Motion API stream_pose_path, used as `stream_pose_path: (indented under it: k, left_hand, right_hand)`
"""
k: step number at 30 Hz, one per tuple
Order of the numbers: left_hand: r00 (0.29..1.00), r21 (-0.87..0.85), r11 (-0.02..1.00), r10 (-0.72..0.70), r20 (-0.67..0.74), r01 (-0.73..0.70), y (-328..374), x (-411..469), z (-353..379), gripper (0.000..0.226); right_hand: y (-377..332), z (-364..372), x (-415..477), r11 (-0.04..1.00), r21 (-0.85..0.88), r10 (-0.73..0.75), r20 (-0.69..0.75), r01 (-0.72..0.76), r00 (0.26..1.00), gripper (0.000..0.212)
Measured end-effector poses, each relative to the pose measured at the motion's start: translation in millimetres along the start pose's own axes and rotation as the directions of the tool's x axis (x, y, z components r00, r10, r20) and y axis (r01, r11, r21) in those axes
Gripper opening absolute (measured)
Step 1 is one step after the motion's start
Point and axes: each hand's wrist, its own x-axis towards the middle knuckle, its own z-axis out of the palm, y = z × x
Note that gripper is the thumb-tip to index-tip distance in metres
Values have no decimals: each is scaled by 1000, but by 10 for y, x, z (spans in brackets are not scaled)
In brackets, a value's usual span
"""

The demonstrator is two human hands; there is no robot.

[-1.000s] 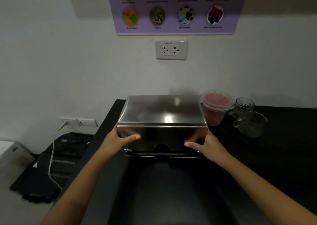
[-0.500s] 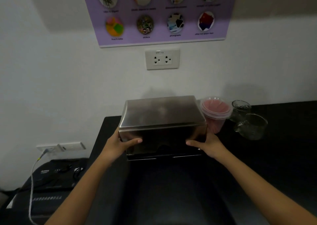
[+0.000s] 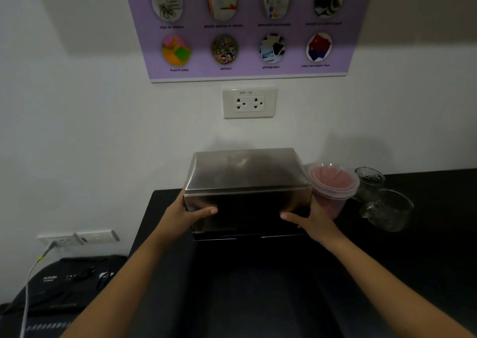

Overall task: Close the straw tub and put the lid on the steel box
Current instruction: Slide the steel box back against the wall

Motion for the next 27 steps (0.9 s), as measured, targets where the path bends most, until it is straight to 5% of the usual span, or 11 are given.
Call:
stream_pose_path:
  k: [27]
  left_hand:
    - [997, -64, 995, -72, -8, 72, -7, 309, -9, 88]
  right_hand:
    - [130, 82, 269, 1000, 11, -17, -31, 17, 999, 54]
